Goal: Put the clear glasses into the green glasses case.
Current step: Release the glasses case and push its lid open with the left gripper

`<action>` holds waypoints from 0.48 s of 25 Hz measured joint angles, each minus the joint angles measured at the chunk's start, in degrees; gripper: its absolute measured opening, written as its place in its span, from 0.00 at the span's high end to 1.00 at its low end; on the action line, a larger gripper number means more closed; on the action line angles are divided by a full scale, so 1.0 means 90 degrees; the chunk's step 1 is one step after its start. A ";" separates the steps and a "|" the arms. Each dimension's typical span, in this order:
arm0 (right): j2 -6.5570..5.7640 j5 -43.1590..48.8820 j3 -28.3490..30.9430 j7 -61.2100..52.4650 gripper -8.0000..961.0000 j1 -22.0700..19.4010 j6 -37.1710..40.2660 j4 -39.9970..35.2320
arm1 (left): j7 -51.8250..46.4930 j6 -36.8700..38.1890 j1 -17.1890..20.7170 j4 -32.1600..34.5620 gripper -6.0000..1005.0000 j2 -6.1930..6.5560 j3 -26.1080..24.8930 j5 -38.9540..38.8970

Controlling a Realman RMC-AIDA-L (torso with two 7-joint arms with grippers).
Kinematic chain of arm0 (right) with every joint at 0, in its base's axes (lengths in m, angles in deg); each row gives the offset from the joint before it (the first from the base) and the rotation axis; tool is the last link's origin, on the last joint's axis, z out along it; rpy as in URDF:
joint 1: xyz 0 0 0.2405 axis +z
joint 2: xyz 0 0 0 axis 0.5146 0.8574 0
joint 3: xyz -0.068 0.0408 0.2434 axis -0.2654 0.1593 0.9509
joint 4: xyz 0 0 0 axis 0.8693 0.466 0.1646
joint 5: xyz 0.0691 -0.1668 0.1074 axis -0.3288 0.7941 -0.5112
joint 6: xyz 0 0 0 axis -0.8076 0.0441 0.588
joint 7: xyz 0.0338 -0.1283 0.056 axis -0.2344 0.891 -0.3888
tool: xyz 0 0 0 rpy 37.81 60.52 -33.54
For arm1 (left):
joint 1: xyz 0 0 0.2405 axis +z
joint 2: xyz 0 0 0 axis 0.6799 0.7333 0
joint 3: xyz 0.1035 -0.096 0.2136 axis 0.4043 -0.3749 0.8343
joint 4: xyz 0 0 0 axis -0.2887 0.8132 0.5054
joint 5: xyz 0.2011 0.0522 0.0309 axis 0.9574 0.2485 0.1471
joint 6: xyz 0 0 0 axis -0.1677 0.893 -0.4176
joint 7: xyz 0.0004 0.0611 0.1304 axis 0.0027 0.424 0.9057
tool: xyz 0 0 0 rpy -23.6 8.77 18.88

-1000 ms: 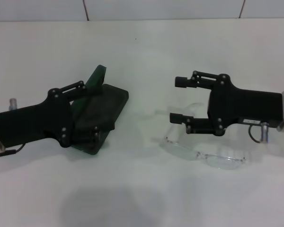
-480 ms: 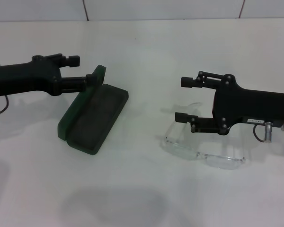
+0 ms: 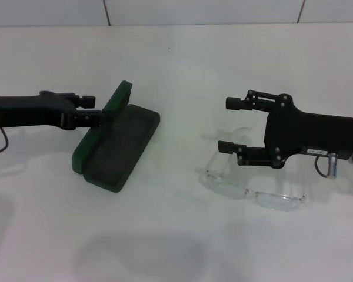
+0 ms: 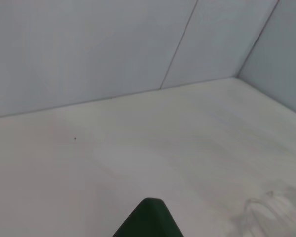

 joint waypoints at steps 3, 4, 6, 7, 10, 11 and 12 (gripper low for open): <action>0.0002 0.0000 -0.0010 0.0002 0.22 -0.0002 0.0000 -0.0009 | -0.0048 -0.0122 -0.0042 0.0063 0.26 0.0001 0.0000 0.0116; 0.0002 0.0000 -0.0011 0.0005 0.22 -0.0002 0.0000 -0.0014 | -0.0073 -0.0179 -0.0051 0.0083 0.26 0.0002 0.0000 0.0145; 0.0004 0.0000 -0.0012 0.0025 0.22 0.0001 0.0000 -0.0015 | -0.0122 -0.0312 -0.0084 0.0102 0.27 0.0002 0.0000 0.0201; 0.0008 0.0000 -0.0013 0.0046 0.22 0.0005 0.0000 -0.0011 | -0.0159 -0.0418 -0.0117 0.0125 0.27 0.0002 0.0000 0.0262; 0.0013 -0.0001 -0.0012 0.0086 0.22 0.0005 -0.0003 -0.0009 | -0.0231 -0.0615 -0.0195 0.0226 0.28 0.0008 0.0000 0.0419; 0.0016 -0.0001 -0.0010 0.0091 0.22 0.0005 -0.0007 -0.0008 | -0.0248 -0.0677 -0.0228 0.0244 0.28 0.0009 0.0000 0.0488; 0.0019 -0.0001 -0.0008 0.0094 0.22 0.0005 -0.0012 -0.0006 | -0.0262 -0.0729 -0.0256 0.0258 0.28 0.0009 0.0000 0.0555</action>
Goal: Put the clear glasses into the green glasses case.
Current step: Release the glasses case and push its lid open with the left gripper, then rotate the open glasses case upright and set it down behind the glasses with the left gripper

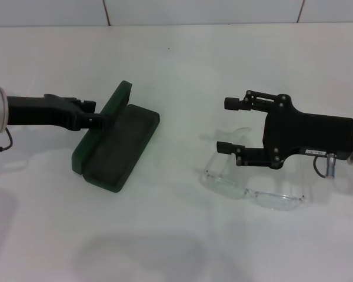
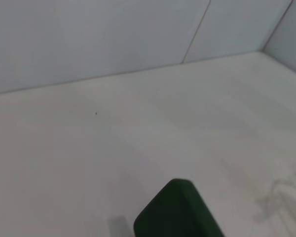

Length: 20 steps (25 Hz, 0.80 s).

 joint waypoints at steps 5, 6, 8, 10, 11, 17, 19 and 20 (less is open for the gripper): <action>0.0013 0.0000 0.0006 0.0006 0.22 -0.0005 -0.0058 -0.0024 | -0.0035 -0.0146 -0.0167 0.0111 0.28 -0.0006 0.0000 0.0259; 0.0016 0.0000 0.0005 0.0006 0.22 -0.0005 -0.0061 -0.0025 | -0.0035 -0.0147 -0.0187 0.0126 0.29 -0.0001 0.0000 0.0266; 0.0017 0.0000 0.0009 0.0006 0.22 -0.0002 -0.0066 -0.0024 | -0.0036 -0.0149 -0.0214 0.0145 0.29 0.0006 0.0000 0.0269; 0.0019 0.0000 0.0013 0.0008 0.22 0.0002 -0.0071 -0.0021 | -0.0037 -0.0151 -0.0220 0.0145 0.29 0.0014 0.0000 0.0271; 0.0019 0.0000 0.0014 0.0016 0.22 0.0000 -0.0072 -0.0022 | -0.0036 -0.0154 -0.0221 0.0145 0.29 0.0018 0.0000 0.0271; 0.0029 0.0000 0.0013 0.0088 0.22 -0.0007 -0.0072 -0.0005 | -0.0037 -0.0296 -0.0224 0.0144 0.40 0.0025 0.0000 0.0271; 0.0033 0.0000 0.0009 0.0120 0.22 -0.0006 -0.0072 -0.0005 | -0.0038 -0.0304 -0.0226 0.0130 0.54 0.0024 0.0000 0.0279; 0.0034 0.0000 0.0009 0.0129 0.22 -0.0006 -0.0072 -0.0005 | -0.0037 -0.0304 -0.0225 0.0124 0.58 0.0024 0.0000 0.0280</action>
